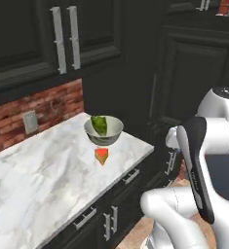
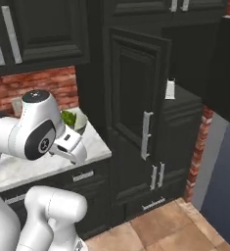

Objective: Pick the cheese from the fridge and the cheese grater from the cabinet and place them next to the salad bowl.

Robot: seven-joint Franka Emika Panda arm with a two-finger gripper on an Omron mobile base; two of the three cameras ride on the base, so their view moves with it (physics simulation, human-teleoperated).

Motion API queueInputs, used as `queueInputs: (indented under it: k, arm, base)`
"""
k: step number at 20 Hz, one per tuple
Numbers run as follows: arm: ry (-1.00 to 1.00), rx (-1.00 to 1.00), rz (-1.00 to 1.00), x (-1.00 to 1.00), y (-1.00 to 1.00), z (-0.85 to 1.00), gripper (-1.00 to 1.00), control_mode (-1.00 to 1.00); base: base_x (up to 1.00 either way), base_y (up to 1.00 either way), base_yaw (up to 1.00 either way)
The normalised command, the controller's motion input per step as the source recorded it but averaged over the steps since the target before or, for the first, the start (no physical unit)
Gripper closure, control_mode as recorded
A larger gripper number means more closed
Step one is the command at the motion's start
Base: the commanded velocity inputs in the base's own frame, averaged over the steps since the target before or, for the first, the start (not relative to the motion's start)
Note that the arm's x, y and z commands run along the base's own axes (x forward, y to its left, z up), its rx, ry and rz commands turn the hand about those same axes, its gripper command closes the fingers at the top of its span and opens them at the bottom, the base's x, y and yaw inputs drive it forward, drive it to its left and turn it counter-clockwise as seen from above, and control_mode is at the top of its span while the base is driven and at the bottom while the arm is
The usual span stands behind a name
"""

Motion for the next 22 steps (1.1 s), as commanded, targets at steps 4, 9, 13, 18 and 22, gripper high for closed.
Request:
queueInputs:
  k: [4, 9, 13, 18, 22]
  arm:
    - [0.0, 0.0, 0.0, 0.0, 0.0, 0.0, -1.0, 1.0]
    - [0.0, 0.0, 0.0, 0.0, 0.0, 0.0, -1.0, 1.0]
    - [0.0, 0.0, 0.0, 0.0, 0.0, 0.0, -1.0, 1.0]
    - [0.0, 0.0, 0.0, 0.0, 0.0, 0.0, -1.0, 1.0]
    - [0.0, 0.0, 0.0, 0.0, 0.0, 0.0, -1.0, 1.0]
  base:
    - [0.0, 0.13, -0.87]
    - [0.0, 0.0, -0.86]
    - [0.0, -0.04, -0.83]
    - [0.08, -0.04, -0.48]
    - [0.08, -0.37, -0.01]
